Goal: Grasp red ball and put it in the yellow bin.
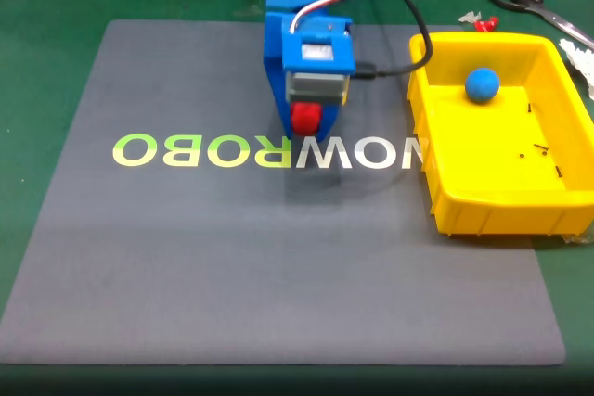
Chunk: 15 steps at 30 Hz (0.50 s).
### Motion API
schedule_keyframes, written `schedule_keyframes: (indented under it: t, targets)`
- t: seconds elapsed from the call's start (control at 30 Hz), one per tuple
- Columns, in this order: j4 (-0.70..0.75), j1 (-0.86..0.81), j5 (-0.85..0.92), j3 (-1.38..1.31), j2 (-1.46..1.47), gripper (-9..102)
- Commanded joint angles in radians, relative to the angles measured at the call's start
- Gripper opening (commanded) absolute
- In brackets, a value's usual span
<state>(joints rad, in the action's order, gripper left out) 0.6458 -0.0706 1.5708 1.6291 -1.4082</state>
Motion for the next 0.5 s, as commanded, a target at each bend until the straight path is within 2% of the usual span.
schedule_keyframes:
  t: [0.0, 0.47]
  targets:
    - [0.000, 0.020, -0.023, -0.066, -0.129, 0]
    - [-0.009, 0.163, -0.078, -0.066, -0.350, 0]
